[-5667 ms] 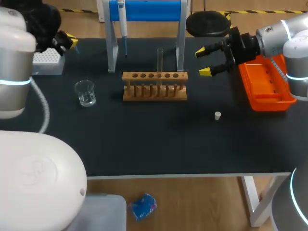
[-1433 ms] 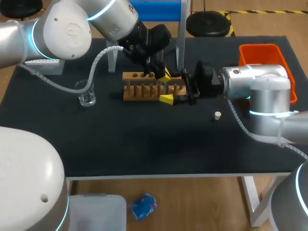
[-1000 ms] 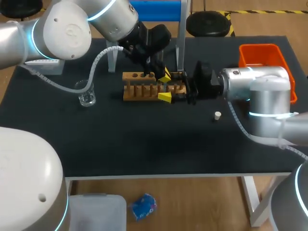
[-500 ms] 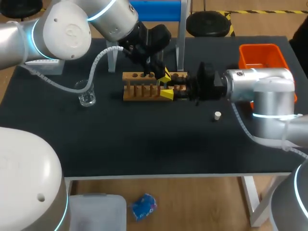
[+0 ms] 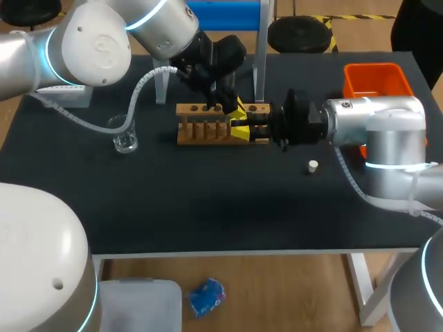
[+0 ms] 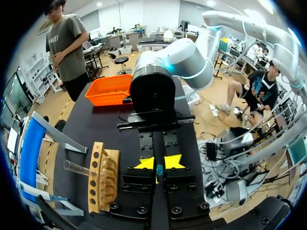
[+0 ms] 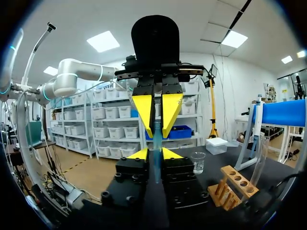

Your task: Invert the test tube, pick up the pipette, mount the tip to pipette, aspirate from beaker and dispense into the tube, eject the tip, return the pipette, and cap with the stopper.

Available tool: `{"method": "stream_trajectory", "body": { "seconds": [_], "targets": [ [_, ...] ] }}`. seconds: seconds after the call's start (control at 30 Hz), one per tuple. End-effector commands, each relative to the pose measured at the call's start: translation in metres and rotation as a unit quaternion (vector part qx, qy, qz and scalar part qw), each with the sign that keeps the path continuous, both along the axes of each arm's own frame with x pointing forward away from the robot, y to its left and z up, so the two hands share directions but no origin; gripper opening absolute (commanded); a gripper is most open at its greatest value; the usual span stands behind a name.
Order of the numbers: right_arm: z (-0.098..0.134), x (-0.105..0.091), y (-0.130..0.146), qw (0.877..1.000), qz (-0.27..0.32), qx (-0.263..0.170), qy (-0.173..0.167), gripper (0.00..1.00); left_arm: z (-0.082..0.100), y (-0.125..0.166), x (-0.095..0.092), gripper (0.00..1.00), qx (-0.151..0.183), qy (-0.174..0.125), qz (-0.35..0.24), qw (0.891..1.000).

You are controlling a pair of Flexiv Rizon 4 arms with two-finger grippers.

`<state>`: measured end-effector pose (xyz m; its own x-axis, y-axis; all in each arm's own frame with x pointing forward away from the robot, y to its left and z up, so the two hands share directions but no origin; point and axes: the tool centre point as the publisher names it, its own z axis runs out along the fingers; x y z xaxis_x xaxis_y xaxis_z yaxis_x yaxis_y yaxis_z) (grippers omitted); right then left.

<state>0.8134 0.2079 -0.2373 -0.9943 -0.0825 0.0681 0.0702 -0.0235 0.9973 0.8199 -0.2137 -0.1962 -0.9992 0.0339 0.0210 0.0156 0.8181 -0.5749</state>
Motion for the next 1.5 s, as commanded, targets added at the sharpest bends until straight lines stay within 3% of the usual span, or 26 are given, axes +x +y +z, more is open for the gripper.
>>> {"method": "stream_trajectory", "body": {
  "seconds": [0.03, 0.3, 0.33, 0.37, 0.67, 1.13, 1.5],
  "targets": [
    [0.002, -0.001, 0.000, 1.000, 0.003, -0.006, 0.000, 0.00, 0.002, 0.001, 0.001, 0.00, 0.003, 0.001, 0.000, 1.000],
    [0.000, -0.001, 0.000, 1.000, 0.005, -0.012, 0.002, 0.00, 0.002, 0.001, 0.001, 0.00, 0.003, 0.001, 0.000, 1.000],
    [0.000, -0.001, 0.000, 1.000, 0.006, -0.013, 0.003, 0.00, 0.002, 0.001, 0.001, 0.41, 0.003, 0.001, 0.000, 1.000],
    [0.000, -0.002, 0.000, 1.000, 0.006, -0.014, 0.003, 0.00, 0.002, 0.001, 0.001, 1.00, 0.003, 0.001, 0.000, 1.000],
    [-0.002, -0.004, -0.006, 1.000, 0.011, -0.019, -0.001, 0.00, 0.002, 0.001, 0.001, 1.00, 0.003, 0.001, 0.000, 1.000],
    [-0.009, -0.009, -0.055, 0.999, 0.012, -0.039, -0.019, 0.00, 0.002, 0.001, 0.001, 1.00, 0.003, 0.001, 0.000, 1.000],
    [-0.009, -0.009, -0.055, 0.999, 0.012, -0.039, -0.019, 0.00, 0.002, 0.001, 0.001, 1.00, 0.003, 0.001, 0.000, 1.000]
  ]
}}
